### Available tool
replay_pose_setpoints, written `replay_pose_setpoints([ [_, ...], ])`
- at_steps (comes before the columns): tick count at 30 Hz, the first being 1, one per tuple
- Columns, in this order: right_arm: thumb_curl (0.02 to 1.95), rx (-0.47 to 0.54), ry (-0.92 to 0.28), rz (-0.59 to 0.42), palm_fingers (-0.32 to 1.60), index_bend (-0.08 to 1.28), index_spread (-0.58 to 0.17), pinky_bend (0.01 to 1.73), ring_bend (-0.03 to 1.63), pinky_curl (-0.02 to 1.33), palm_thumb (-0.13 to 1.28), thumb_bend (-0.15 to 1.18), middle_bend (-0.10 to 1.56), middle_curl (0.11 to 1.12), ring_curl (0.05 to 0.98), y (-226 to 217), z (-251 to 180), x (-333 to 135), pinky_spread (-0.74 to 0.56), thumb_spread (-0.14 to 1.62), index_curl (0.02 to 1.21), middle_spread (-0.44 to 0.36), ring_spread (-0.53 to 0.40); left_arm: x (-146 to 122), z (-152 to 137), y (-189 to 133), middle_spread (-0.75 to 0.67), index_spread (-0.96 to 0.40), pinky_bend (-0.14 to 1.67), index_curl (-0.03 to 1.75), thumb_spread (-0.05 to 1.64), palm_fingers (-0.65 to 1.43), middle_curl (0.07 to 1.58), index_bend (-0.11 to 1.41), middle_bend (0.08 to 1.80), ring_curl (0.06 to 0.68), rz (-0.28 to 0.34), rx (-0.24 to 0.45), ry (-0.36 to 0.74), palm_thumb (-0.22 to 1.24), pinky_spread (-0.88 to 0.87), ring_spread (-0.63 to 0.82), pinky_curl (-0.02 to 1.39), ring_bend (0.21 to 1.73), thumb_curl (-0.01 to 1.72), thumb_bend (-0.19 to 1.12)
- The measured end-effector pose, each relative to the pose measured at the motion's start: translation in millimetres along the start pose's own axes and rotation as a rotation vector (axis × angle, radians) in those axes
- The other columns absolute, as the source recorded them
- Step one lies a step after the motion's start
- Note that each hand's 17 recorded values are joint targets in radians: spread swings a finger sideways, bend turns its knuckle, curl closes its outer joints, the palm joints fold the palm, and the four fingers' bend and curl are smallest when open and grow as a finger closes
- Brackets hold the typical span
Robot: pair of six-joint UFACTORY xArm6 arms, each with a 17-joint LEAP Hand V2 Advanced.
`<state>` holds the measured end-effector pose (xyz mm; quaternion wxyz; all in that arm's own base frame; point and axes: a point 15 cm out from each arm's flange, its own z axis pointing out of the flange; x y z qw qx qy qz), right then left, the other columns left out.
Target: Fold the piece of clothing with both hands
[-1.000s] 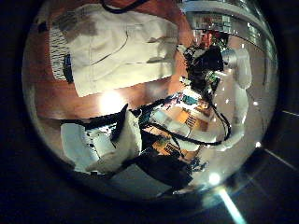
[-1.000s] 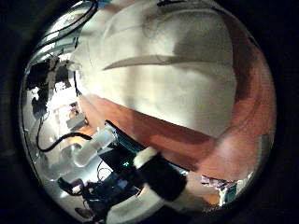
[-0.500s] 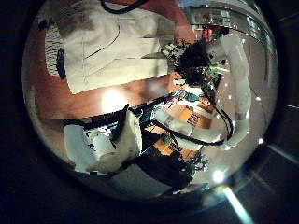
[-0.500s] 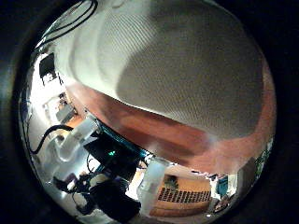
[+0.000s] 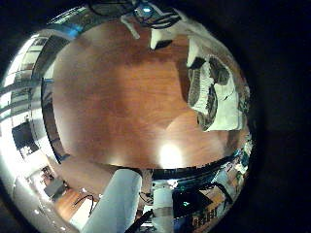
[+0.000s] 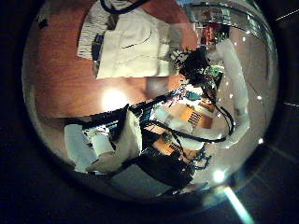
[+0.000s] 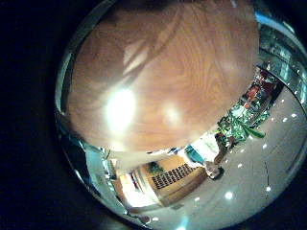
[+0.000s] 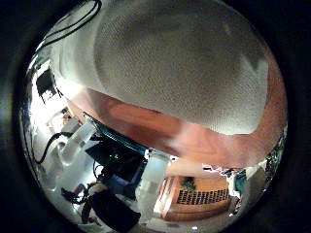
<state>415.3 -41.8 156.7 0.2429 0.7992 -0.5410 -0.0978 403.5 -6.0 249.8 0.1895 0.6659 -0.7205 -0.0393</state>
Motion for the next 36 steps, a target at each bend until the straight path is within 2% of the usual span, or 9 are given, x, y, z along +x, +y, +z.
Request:
replay_pose_setpoints([
  [5, 0.22, 0.066, -0.029, 0.034, 0.01, 0.16, -0.425, 0.23, 0.21, 0.33, 0.05, -0.01, 0.19, 0.30, 0.239, 30, -16, 27, 0.35, 1.20, 0.32, -0.073, 0.176, 29, 18, 4, 0.30, -0.06, 0.41, 0.35, 1.22, -0.01, 0.24, 0.18, 0.17, 0.267, 0.043, -0.030, -0.006, 0.39, 0.50, 0.40, 0.33, 0.67, 0.35, -0.02],
  [11, 0.24, 0.171, -0.084, 0.054, 0.02, 0.15, -0.422, 0.26, 0.22, 0.34, 0.12, -0.01, 0.19, 0.30, 0.248, 51, -38, 44, 0.35, 1.20, 0.30, -0.073, 0.167, 69, 38, -4, 0.30, -0.06, 0.41, 0.35, 1.22, 0.00, 0.24, 0.18, 0.17, 0.264, 0.110, -0.023, -0.023, 0.39, 0.50, 0.39, 0.33, 0.67, 0.35, -0.02],
  [15, 0.26, 0.178, -0.114, 0.069, -0.02, 0.13, -0.418, 0.29, 0.26, 0.35, 0.19, 0.00, 0.18, 0.30, 0.263, 53, -34, 48, 0.35, 1.17, 0.27, -0.042, 0.167, 87, 53, -9, 0.30, -0.06, 0.42, 0.36, 1.22, -0.01, 0.24, 0.18, 0.17, 0.255, 0.146, -0.033, -0.043, 0.39, 0.50, 0.40, 0.33, 0.65, 0.35, -0.02],
  [23, 0.28, 0.196, -0.104, 0.045, -0.08, 0.13, -0.418, 0.34, 0.31, 0.36, 0.30, -0.02, 0.16, 0.27, 0.277, 13, -3, 43, 0.35, 1.11, 0.22, -0.008, 0.177, 94, 77, -29, 0.29, -0.06, 0.39, 0.36, 1.23, -0.01, 0.25, 0.19, 0.17, 0.241, 0.170, -0.029, -0.060, 0.39, 0.51, 0.43, 0.32, 0.62, 0.34, -0.02],
  [28, 0.29, 0.289, -0.067, 0.042, -0.07, 0.13, -0.416, 0.35, 0.30, 0.35, 0.33, -0.02, 0.18, 0.27, 0.276, -13, 5, 44, 0.35, 1.09, 0.21, -0.001, 0.176, 93, 84, -36, 0.29, -0.06, 0.38, 0.37, 1.24, -0.01, 0.25, 0.19, 0.17, 0.235, 0.172, -0.026, -0.068, 0.40, 0.51, 0.44, 0.32, 0.61, 0.34, -0.01],
  [36, 0.30, 0.252, -0.062, 0.000, 0.01, 0.15, -0.389, 0.34, 0.31, 0.34, 0.35, -0.02, 0.20, 0.29, 0.275, -25, 19, 24, 0.35, 1.06, 0.21, 0.010, 0.167, 92, 83, -39, 0.28, -0.06, 0.37, 0.37, 1.25, 0.00, 0.24, 0.18, 0.17, 0.229, 0.172, -0.024, -0.072, 0.40, 0.51, 0.46, 0.31, 0.60, 0.34, -0.01],
])
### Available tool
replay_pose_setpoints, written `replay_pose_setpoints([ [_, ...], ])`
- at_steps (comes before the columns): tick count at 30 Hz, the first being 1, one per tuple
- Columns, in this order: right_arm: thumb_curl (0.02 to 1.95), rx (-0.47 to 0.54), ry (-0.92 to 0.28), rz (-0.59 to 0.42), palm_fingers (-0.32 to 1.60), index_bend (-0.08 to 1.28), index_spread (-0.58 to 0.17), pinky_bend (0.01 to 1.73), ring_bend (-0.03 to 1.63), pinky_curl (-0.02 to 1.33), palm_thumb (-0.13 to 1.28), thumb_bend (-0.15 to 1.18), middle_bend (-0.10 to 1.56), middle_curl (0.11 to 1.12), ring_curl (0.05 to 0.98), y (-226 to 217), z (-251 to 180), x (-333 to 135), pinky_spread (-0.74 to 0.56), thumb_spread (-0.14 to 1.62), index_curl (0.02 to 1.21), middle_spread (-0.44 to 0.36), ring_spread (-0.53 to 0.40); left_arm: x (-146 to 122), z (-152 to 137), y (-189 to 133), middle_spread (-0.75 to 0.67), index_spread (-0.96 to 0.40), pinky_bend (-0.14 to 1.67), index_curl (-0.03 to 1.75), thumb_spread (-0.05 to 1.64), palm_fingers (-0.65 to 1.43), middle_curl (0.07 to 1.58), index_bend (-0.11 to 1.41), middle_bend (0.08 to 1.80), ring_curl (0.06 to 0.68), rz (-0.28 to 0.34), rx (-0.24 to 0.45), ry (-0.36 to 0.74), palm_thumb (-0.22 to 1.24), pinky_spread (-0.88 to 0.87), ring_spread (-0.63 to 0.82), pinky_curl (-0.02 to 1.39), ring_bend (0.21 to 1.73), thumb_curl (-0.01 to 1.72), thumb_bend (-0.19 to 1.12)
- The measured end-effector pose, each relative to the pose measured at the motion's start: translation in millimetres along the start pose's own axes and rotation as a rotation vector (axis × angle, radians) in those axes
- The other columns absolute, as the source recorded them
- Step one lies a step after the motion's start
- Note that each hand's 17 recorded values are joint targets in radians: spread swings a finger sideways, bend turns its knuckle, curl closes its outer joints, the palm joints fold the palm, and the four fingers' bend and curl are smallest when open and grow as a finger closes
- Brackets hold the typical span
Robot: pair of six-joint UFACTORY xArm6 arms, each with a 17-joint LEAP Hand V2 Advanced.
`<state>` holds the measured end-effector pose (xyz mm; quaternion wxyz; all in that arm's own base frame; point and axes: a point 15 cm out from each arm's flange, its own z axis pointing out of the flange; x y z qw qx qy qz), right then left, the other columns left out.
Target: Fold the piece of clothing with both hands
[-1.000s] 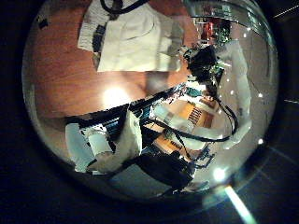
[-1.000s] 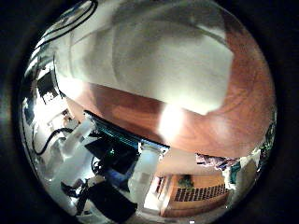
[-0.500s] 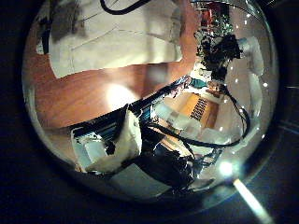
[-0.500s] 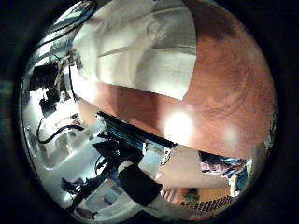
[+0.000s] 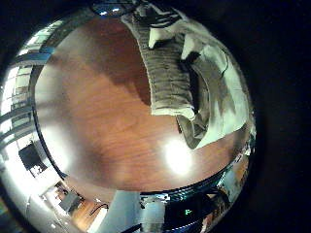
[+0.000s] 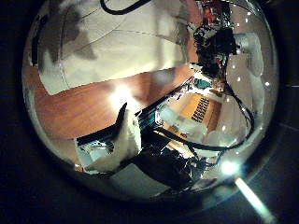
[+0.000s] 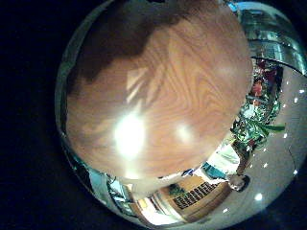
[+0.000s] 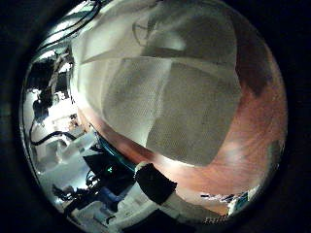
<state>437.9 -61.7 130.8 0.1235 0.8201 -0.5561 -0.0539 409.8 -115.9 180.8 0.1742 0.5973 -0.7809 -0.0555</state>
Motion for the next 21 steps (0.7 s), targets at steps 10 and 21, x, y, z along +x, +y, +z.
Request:
replay_pose_setpoints([
  [10, 0.32, -0.048, 0.030, -0.007, 0.28, 0.17, -0.321, 0.33, 0.44, 0.33, 0.47, -0.01, 0.27, 0.34, 0.304, 3.8, 9.7, 1.1, 0.30, 1.05, 0.24, -0.015, 0.062, -3.7, -2.5, -3.5, 0.28, -0.06, 0.36, 0.37, 1.25, 0.00, 0.24, 0.18, 0.17, 0.228, -0.002, 0.000, -0.007, 0.40, 0.52, 0.46, 0.31, 0.59, 0.34, -0.01],
  [21, 0.42, -0.061, 0.063, -0.015, 1.35, 0.28, -0.379, 0.66, 0.87, 0.38, 0.78, 0.02, 0.60, 0.48, 0.440, 1.5, 9.3, -1.4, -0.28, 1.00, 0.32, -0.187, -0.251, -2.9, -1.5, 2.7, 0.27, -0.06, 0.36, 0.38, 1.25, 0.01, 0.24, 0.19, 0.17, 0.229, 0.000, -0.028, -0.004, 0.40, 0.53, 0.47, 0.31, 0.59, 0.33, -0.01],
])
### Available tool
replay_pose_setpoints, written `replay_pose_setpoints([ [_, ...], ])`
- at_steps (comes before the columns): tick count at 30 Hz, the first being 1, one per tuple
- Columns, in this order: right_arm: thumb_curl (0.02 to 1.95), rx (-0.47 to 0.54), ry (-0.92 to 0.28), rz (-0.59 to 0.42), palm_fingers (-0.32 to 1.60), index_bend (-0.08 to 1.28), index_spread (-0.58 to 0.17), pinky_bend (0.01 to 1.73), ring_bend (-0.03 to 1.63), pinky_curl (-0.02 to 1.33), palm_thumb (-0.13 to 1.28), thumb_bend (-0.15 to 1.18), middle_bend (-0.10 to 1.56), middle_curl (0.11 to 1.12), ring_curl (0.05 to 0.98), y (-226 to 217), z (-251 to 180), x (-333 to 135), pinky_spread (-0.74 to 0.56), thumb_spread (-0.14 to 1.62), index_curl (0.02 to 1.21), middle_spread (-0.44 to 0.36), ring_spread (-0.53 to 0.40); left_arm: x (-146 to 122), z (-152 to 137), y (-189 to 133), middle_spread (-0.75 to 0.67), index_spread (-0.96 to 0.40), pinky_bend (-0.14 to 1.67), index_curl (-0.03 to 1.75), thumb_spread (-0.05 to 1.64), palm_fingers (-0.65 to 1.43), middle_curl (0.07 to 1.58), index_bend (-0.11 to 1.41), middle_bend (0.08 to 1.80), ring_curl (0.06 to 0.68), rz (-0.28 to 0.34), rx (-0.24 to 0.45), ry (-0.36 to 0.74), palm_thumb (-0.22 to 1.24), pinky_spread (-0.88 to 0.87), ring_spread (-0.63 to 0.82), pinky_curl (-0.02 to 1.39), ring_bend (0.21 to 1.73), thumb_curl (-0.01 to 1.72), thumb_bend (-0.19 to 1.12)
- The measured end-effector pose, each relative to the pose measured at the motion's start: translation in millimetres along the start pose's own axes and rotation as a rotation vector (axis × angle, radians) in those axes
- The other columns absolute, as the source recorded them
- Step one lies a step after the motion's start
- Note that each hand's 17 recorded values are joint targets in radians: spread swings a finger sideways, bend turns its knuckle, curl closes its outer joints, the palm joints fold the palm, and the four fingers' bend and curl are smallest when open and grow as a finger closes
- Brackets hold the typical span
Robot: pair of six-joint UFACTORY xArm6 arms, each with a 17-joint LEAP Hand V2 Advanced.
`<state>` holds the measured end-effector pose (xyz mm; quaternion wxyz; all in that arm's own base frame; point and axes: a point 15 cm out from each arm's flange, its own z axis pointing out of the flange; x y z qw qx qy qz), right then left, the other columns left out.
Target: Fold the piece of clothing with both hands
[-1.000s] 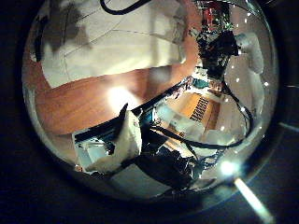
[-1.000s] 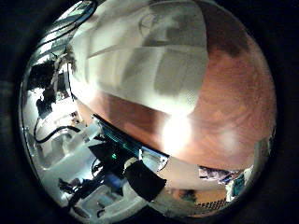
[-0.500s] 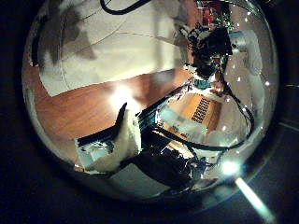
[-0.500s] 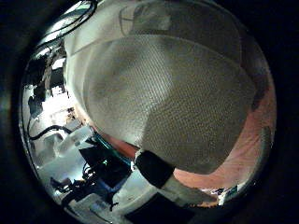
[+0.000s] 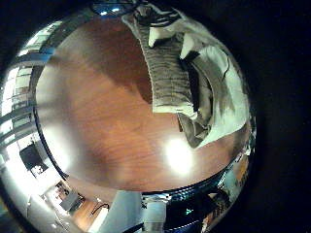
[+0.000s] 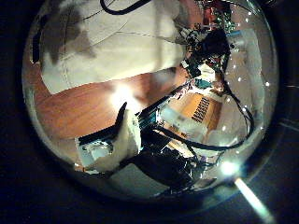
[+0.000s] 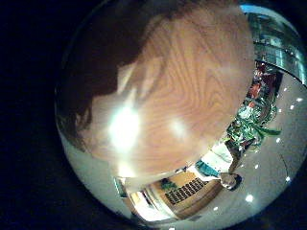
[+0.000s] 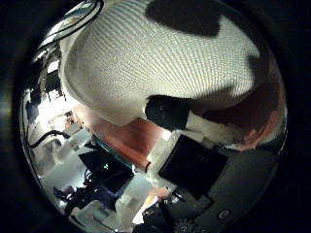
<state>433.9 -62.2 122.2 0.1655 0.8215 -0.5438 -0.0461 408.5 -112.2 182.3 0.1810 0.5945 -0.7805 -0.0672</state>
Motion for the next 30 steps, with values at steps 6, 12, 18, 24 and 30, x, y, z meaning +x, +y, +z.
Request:
replay_pose_setpoints([
  [6, 0.50, -0.013, 0.052, 0.022, 1.45, 0.74, -0.365, 0.93, 1.05, 0.51, 0.97, 0.04, 0.92, 0.62, 0.532, 2, -1, 9, -0.36, 0.96, 0.52, -0.177, -0.241, 1, 0, 3, 0.27, -0.05, 0.36, 0.38, 1.25, 0.02, 0.24, 0.19, 0.16, 0.229, 0.000, -0.012, 0.003, 0.40, 0.52, 0.46, 0.31, 0.60, 0.33, -0.02],
  [12, 0.59, -0.013, 0.035, 0.072, 1.25, 0.96, -0.320, 1.17, 1.22, 0.63, 1.04, 0.06, 1.14, 0.72, 0.619, 13, 5, 30, -0.31, 0.97, 0.65, -0.155, -0.233, 6, -2, 12, 0.27, -0.05, 0.35, 0.38, 1.25, 0.02, 0.24, 0.19, 0.17, 0.230, 0.011, -0.032, 0.010, 0.40, 0.52, 0.45, 0.31, 0.61, 0.34, -0.01],
  [18, 0.66, -0.002, 0.019, 0.148, 1.14, 1.07, -0.288, 1.26, 1.31, 0.71, 1.04, 0.04, 1.24, 0.77, 0.677, 34, 7, 64, -0.26, 0.99, 0.72, -0.142, -0.231, 10, -7, 19, 0.27, -0.05, 0.36, 0.38, 1.26, 0.03, 0.24, 0.19, 0.17, 0.230, 0.021, -0.039, 0.024, 0.39, 0.52, 0.45, 0.31, 0.61, 0.33, -0.01],
  [24, 0.73, 0.072, 0.036, 0.240, 1.08, 1.10, -0.271, 1.29, 1.33, 0.76, 1.04, 0.04, 1.28, 0.79, 0.711, 56, -16, 104, -0.24, 1.03, 0.76, -0.135, -0.232, 10, -5, 19, 0.27, -0.05, 0.35, 0.38, 1.26, 0.03, 0.25, 0.19, 0.17, 0.228, 0.021, -0.043, 0.025, 0.38, 0.52, 0.45, 0.31, 0.61, 0.33, -0.02],
  [30, 0.78, 0.247, 0.117, 0.262, 1.06, 1.11, -0.260, 1.28, 1.34, 0.80, 1.02, 0.02, 1.29, 0.80, 0.736, 56, -80, 121, -0.22, 1.05, 0.78, -0.132, -0.236, 6, -8, 22, 0.27, -0.05, 0.35, 0.38, 1.26, 0.03, 0.25, 0.19, 0.17, 0.227, 0.021, -0.037, 0.027, 0.38, 0.52, 0.45, 0.31, 0.61, 0.33, -0.01],
])
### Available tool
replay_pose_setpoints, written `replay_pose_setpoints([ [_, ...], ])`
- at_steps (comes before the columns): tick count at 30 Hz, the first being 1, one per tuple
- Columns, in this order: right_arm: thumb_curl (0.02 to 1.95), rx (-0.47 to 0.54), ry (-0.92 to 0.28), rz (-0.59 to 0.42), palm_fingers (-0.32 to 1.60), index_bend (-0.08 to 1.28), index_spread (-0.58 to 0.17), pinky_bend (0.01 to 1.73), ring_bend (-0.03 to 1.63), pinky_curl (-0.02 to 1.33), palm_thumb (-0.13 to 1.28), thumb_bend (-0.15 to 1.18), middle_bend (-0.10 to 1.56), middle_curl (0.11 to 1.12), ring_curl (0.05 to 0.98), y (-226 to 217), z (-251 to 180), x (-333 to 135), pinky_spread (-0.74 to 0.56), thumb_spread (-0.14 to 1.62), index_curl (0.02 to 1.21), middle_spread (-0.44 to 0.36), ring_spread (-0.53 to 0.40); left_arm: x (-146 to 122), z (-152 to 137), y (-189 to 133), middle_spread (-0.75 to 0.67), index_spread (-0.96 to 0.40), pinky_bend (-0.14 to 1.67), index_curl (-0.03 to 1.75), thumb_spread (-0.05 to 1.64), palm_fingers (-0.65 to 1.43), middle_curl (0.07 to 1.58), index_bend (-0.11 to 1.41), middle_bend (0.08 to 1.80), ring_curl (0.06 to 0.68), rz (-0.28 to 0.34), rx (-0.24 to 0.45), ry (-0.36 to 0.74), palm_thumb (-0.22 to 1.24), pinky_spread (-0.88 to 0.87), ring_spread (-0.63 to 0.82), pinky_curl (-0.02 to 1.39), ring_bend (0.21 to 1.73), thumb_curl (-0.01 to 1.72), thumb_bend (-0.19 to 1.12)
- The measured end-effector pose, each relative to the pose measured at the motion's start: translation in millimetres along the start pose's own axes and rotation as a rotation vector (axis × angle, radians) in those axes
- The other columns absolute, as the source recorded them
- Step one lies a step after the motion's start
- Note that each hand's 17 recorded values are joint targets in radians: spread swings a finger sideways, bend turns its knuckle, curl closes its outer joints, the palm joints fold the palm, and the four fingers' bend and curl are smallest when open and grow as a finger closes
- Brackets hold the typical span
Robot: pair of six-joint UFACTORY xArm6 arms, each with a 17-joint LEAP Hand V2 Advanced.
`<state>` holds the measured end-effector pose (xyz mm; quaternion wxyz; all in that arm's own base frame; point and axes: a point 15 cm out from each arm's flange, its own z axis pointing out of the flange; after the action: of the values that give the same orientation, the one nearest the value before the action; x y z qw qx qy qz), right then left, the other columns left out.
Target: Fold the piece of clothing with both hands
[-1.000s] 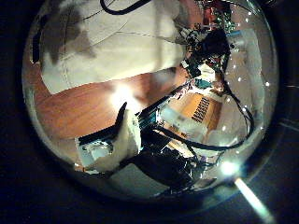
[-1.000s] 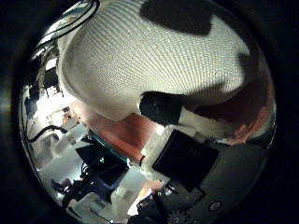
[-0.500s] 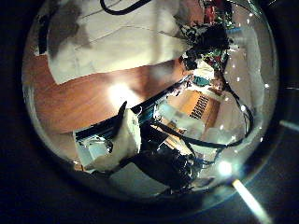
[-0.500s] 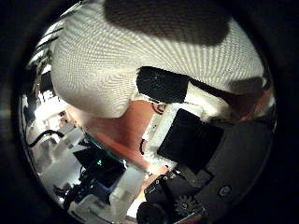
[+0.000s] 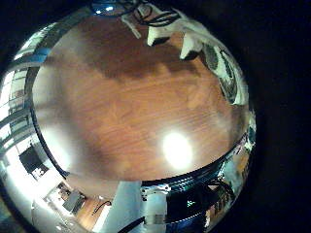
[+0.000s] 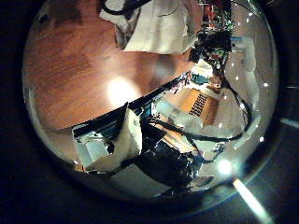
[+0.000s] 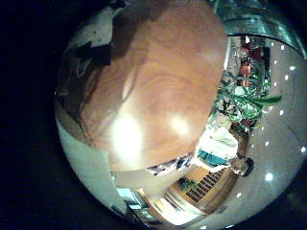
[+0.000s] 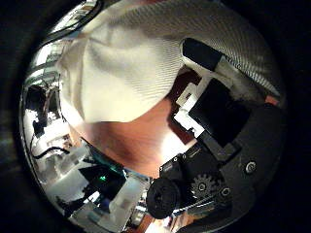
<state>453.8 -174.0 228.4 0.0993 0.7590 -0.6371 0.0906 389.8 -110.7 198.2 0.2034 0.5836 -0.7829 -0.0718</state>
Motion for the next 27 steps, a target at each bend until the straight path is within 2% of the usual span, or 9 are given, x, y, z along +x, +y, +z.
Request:
replay_pose_setpoints([
  [5, 0.82, 0.112, 0.042, -0.024, 1.05, 1.10, -0.258, 1.27, 1.34, 0.83, 1.01, 0.01, 1.29, 0.81, 0.754, -10, -52, -8, -0.22, 1.08, 0.80, -0.132, -0.238, -11, -4, 7, 0.27, -0.05, 0.35, 0.38, 1.26, 0.03, 0.25, 0.19, 0.17, 0.226, -0.011, 0.009, 0.013, 0.38, 0.52, 0.45, 0.31, 0.61, 0.34, -0.01],
  [11, 0.85, 0.212, 0.068, -0.104, 1.05, 1.09, -0.257, 1.26, 1.33, 0.85, 0.99, -0.01, 1.28, 0.82, 0.767, -28, -104, -46, -0.23, 1.09, 0.81, -0.141, -0.238, -22, -5, 16, 0.27, -0.05, 0.35, 0.39, 1.26, 0.03, 0.25, 0.19, 0.17, 0.225, -0.026, 0.015, 0.025, 0.38, 0.52, 0.45, 0.31, 0.61, 0.34, -0.01],
  [17, 0.88, 0.315, 0.081, -0.243, 1.05, 1.08, -0.257, 1.24, 1.31, 0.87, 0.98, -0.01, 1.27, 0.83, 0.778, -43, -158, -114, -0.23, 1.09, 0.82, -0.139, -0.239, -33, -3, 28, 0.27, -0.05, 0.35, 0.39, 1.26, 0.03, 0.25, 0.19, 0.17, 0.224, -0.040, 0.017, 0.038, 0.37, 0.52, 0.45, 0.31, 0.61, 0.34, -0.01],
  [21, 0.90, 0.352, 0.091, -0.381, 1.06, 1.09, -0.255, 1.23, 1.31, 0.88, 0.98, -0.01, 1.26, 0.83, 0.784, -48, -180, -183, -0.23, 1.09, 0.82, -0.138, -0.241, -42, -1, 35, 0.27, -0.05, 0.35, 0.39, 1.26, 0.03, 0.25, 0.19, 0.17, 0.223, -0.052, 0.017, 0.049, 0.37, 0.52, 0.45, 0.31, 0.61, 0.33, -0.01],
  [24, 0.90, 0.368, 0.149, -0.475, 1.06, 1.08, -0.254, 1.23, 1.30, 0.89, 0.97, -0.01, 1.26, 0.84, 0.789, -51, -188, -226, -0.23, 1.09, 0.82, -0.138, -0.242, -42, -4, 37, 0.27, -0.04, 0.35, 0.39, 1.26, 0.03, 0.25, 0.19, 0.17, 0.223, -0.053, 0.027, 0.050, 0.37, 0.52, 0.45, 0.31, 0.61, 0.33, -0.01],
  [27, 0.89, 0.353, 0.219, -0.558, 1.07, 1.07, -0.253, 1.21, 1.29, 0.88, 0.93, -0.03, 1.24, 0.83, 0.783, -58, -175, -267, -0.24, 1.08, 0.82, -0.143, -0.242, -46, -2, 45, 0.27, -0.04, 0.35, 0.39, 1.26, 0.03, 0.25, 0.19, 0.17, 0.222, -0.060, 0.026, 0.056, 0.37, 0.52, 0.45, 0.31, 0.61, 0.33, -0.01],
])
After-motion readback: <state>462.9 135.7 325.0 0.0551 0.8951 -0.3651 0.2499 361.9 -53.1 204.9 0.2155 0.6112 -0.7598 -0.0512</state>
